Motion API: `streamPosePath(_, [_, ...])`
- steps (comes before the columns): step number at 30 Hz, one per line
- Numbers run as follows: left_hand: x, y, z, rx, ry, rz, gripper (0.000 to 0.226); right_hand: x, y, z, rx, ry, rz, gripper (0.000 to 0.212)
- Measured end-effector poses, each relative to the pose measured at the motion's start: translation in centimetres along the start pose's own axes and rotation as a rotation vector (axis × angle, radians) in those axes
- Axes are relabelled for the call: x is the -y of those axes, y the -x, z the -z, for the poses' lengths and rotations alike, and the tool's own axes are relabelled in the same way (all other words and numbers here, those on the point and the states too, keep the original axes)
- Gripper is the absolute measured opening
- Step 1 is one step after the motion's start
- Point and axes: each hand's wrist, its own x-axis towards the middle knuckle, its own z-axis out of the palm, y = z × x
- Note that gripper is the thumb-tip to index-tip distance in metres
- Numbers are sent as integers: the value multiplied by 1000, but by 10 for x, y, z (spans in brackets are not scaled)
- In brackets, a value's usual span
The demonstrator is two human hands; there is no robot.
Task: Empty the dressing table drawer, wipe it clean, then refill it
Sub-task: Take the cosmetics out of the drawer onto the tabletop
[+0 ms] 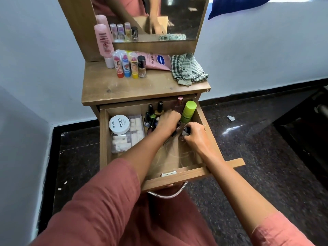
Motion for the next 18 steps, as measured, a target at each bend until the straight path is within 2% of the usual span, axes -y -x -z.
streamPosePath(6, [3,11,0,-168,161,5,20,1,3,3,-16,-47,-3,16])
streamPosePath(11, [5,21,23,-322,348,61,23,13,10,20,-81,-118,81,13])
streamPosePath(18, [21,25,78,-479,388,28,23,64,-16,51,-239,-203,219,15])
